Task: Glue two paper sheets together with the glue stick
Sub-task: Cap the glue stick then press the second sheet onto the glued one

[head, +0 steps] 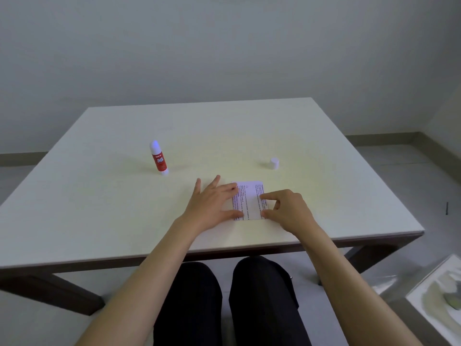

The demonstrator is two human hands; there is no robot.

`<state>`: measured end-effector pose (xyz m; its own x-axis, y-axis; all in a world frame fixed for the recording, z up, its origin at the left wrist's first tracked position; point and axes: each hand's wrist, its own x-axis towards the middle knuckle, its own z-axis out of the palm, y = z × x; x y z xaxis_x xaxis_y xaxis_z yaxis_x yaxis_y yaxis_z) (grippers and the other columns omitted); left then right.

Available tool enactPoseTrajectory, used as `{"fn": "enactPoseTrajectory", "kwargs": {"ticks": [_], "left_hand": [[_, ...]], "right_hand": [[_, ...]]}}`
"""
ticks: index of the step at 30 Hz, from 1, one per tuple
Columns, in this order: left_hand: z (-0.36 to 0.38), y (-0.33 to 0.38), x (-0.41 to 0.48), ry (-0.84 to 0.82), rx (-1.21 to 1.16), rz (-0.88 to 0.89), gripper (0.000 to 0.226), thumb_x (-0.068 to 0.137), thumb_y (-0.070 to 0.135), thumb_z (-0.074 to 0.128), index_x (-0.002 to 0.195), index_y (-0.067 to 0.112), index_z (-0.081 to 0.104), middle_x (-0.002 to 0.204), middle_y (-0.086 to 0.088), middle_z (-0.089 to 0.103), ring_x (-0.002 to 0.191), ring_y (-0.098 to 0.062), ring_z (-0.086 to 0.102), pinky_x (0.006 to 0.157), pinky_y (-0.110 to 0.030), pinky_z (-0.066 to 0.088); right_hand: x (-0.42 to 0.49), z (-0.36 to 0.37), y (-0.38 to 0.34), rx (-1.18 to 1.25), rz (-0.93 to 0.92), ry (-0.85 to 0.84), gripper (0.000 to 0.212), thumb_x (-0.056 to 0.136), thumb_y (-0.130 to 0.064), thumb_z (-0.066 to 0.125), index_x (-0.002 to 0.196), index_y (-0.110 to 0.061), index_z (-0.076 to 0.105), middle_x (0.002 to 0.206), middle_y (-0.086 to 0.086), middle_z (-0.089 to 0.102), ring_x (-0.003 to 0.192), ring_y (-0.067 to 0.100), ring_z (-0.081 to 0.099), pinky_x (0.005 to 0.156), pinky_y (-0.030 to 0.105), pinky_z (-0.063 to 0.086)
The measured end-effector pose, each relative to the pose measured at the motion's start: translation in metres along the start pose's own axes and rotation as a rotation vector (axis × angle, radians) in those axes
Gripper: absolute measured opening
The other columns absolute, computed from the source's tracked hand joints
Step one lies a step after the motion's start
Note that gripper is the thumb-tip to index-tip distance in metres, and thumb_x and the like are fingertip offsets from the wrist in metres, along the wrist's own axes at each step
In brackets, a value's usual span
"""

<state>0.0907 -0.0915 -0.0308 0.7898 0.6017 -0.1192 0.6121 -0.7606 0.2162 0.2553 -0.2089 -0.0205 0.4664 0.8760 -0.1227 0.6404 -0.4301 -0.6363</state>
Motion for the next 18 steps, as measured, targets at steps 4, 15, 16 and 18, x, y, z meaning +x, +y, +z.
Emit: {"fn": "enactPoseTrajectory", "kwargs": {"ticks": [4,15,16,18], "left_hand": [[-0.007,-0.026,-0.013,-0.012,-0.013,-0.049,0.080,0.081,0.068,0.048,0.149,0.033,0.025,0.159,0.018,0.017,0.150,-0.016,-0.001,0.115,-0.056,-0.009],[-0.014,-0.056,-0.019,-0.129,-0.013,-0.042,0.093,0.080,0.071,0.047,0.152,0.033,0.003,0.160,0.020,-0.002,0.149,-0.018,-0.011,0.114,-0.056,-0.012],[-0.014,-0.057,-0.019,-0.137,-0.011,-0.038,0.093,0.080,0.070,0.046,0.152,0.032,0.002,0.160,0.020,-0.004,0.149,-0.018,-0.012,0.114,-0.055,-0.012],[-0.013,-0.057,-0.019,-0.146,-0.022,-0.032,0.093,0.081,0.070,0.047,0.152,0.033,0.000,0.160,0.021,-0.005,0.148,-0.018,-0.014,0.114,-0.054,-0.013]], "right_hand": [[0.007,0.015,-0.020,-0.112,-0.018,-0.033,0.044,0.080,-0.035,0.069,0.123,-0.036,0.059,0.104,-0.002,0.063,0.094,0.019,0.059,0.068,0.027,0.040],[-0.008,0.049,-0.054,-0.639,-0.481,-0.129,0.062,0.096,-0.052,0.027,0.150,-0.026,0.014,0.160,-0.010,0.007,0.147,0.029,-0.009,0.111,0.058,-0.014],[-0.010,0.056,-0.053,-0.602,-0.513,-0.221,0.061,0.096,-0.052,0.018,0.151,-0.027,0.007,0.160,-0.014,0.002,0.145,0.028,-0.019,0.106,0.058,-0.023],[-0.001,0.058,-0.046,-0.599,-0.484,-0.307,0.060,0.095,-0.054,0.008,0.150,-0.031,-0.001,0.159,-0.018,-0.005,0.142,0.026,-0.027,0.101,0.058,-0.029]]}}
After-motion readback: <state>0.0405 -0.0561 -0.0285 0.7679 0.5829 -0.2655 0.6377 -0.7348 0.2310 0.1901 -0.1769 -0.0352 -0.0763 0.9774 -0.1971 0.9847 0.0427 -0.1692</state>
